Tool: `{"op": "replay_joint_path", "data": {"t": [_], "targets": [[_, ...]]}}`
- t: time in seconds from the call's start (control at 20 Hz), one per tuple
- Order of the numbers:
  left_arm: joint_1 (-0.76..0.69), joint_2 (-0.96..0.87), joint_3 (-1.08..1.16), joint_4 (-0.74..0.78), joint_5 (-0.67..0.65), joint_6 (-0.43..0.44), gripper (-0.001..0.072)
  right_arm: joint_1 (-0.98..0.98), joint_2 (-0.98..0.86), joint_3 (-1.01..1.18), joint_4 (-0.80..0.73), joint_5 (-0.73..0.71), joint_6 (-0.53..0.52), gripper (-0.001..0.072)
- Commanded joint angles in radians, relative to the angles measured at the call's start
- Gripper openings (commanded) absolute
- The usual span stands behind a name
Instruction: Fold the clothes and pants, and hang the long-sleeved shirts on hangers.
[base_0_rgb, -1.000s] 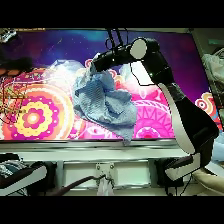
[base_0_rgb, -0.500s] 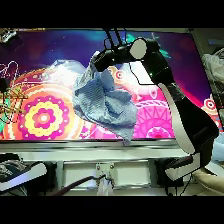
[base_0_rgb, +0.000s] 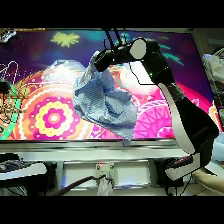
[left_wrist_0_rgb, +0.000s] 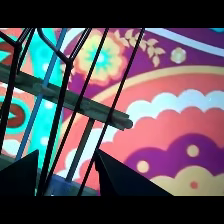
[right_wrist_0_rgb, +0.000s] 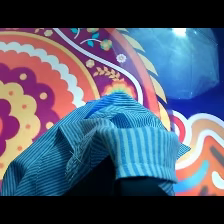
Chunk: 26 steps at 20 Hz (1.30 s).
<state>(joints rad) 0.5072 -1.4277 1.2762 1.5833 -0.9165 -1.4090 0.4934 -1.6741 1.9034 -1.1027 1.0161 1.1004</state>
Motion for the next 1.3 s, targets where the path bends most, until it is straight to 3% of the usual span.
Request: {"op": "replay_joint_path", "data": {"t": [0.0,0.35,0.4,0.45,0.85,1.0,1.25], "targets": [[0.002,-0.041,0.0,0.011,0.039,0.004,0.0358,0.0,0.0,0.0,0.001,0.003,-0.002,0.002],[0.003,-0.069,0.0,0.093,0.049,0.004,0.033,0.0,0.0,0.0,0.0,0.026,-0.002,0.002],[0.006,-0.071,0.0,0.092,0.049,0.004,0.0221,0.0,0.0,0.0,0.001,0.027,-0.002,0.002],[0.006,-0.074,0.0,0.093,0.049,0.004,0.0209,0.0,0.0,0.0,0.002,0.028,-0.002,0.002],[0.006,-0.115,0.0,0.093,0.048,0.004,0.0201,0.0,0.001,0.0,0.002,0.038,-0.002,0.002],[0.006,-0.11,0.0,0.092,0.048,0.004,0.0035,0.0,0.001,0.0,0.002,0.039,-0.002,0.0021],[0.006,-0.087,0.0,0.092,0.043,0.004,0.0014,0.0,0.001,0.0,0.002,0.039,0.005,0.0021]]}}
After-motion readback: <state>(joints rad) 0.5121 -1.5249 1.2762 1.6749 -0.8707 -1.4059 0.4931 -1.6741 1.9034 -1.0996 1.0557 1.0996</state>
